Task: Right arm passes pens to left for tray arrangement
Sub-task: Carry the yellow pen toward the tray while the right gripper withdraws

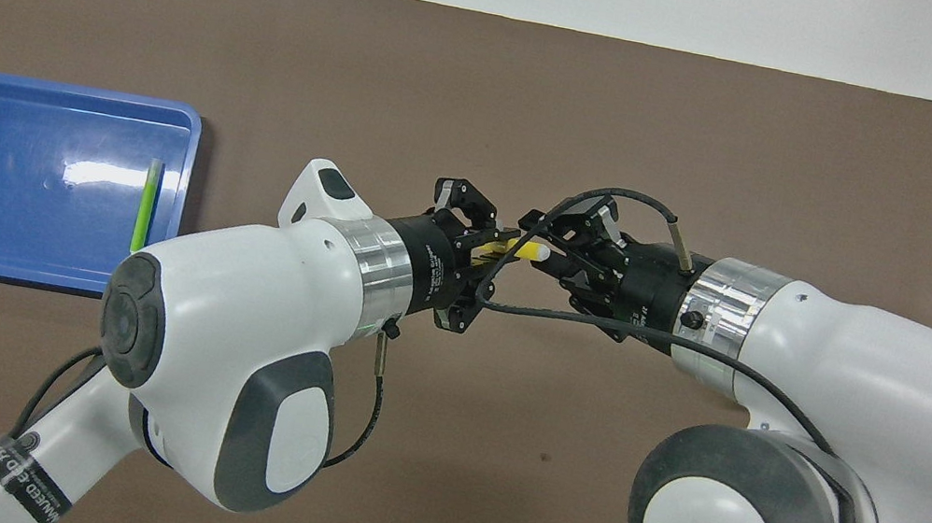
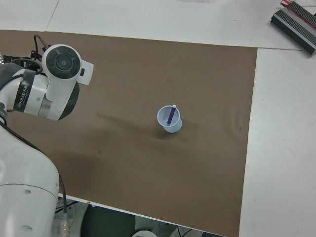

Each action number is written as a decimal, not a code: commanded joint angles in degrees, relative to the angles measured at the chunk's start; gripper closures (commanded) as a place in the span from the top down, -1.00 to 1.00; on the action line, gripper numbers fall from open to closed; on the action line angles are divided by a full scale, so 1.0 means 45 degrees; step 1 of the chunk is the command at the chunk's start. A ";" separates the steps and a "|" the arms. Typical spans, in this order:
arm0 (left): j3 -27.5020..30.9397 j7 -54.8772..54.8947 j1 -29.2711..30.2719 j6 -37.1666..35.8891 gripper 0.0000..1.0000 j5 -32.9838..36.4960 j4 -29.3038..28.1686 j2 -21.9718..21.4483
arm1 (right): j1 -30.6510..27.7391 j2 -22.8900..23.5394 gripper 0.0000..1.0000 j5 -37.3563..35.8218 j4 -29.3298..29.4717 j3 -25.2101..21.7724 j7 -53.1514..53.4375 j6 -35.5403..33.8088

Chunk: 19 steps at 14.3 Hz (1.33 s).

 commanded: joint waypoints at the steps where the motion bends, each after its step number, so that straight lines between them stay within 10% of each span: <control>1: 0.0178 0.1639 -0.0074 -0.1016 -1.00 -0.0053 0.0076 -0.0161 | -0.0176 -0.0096 1.00 0.0060 0.0002 -0.0063 -0.0097 -0.0740; 10: 0.0315 1.0897 0.2638 -0.8338 -1.00 0.2208 0.0641 -0.0670 | -0.3105 -0.0740 1.00 -0.6496 -0.0056 -0.0064 -0.5934 -0.7265; 19: 0.0374 1.9689 0.6213 -1.1469 -1.00 0.6270 0.0818 -0.0845 | -0.6091 -0.0586 1.00 -1.0390 -0.0758 -0.0025 -1.3177 -0.6296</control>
